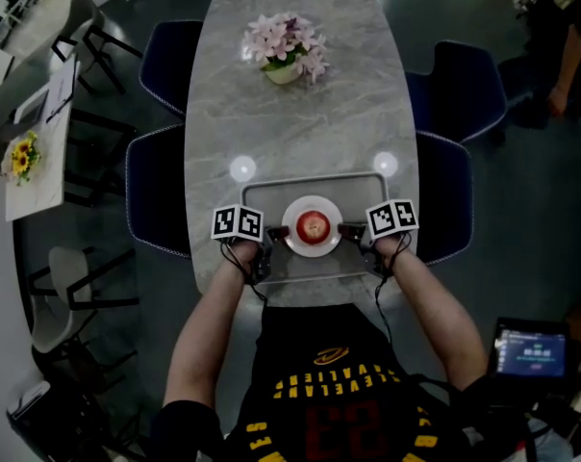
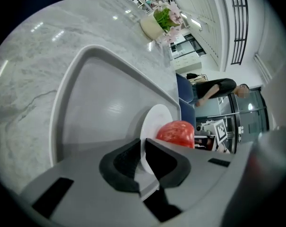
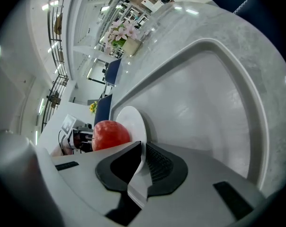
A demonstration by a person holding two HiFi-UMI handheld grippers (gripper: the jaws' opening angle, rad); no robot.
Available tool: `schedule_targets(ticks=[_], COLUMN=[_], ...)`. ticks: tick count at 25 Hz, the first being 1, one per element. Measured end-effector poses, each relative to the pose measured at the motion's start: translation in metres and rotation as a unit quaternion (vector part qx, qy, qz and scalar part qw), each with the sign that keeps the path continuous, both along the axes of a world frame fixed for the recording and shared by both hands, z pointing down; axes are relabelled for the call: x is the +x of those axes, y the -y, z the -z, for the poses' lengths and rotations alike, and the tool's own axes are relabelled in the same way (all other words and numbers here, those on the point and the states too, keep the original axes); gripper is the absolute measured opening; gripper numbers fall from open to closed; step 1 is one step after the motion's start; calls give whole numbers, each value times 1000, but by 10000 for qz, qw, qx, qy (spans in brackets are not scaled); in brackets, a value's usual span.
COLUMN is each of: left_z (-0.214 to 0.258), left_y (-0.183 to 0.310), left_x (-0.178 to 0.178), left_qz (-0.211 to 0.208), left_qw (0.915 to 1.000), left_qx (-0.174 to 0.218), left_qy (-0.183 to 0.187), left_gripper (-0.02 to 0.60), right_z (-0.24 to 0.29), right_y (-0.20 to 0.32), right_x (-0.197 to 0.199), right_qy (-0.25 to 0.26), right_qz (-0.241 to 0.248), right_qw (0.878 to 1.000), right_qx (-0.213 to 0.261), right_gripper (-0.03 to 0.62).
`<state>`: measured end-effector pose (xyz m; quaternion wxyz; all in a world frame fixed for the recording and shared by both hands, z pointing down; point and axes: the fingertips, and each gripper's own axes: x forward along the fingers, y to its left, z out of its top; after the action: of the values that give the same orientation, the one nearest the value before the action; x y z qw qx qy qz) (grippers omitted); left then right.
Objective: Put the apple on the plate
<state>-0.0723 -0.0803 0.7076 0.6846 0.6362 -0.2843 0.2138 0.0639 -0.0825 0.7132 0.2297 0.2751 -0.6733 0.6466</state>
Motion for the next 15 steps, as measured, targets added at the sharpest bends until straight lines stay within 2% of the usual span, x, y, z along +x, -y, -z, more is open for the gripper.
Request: schedule_targets(ticks=[10, 15], left_z=[-8, -11], left_y=[4, 4], left_x=[-4, -5], left_qz=[-67, -26], left_qw=[9998, 9995], left_qx=[92, 270], left_qy=[134, 135], left_gripper=[34, 34], right_z=[-8, -5], right_y=[3, 5], right_x=[-4, -2], right_qy=[-82, -333], right_qz=[4, 284], right_qw=[9998, 9976], right_qx=[154, 540], right_gripper=[40, 40])
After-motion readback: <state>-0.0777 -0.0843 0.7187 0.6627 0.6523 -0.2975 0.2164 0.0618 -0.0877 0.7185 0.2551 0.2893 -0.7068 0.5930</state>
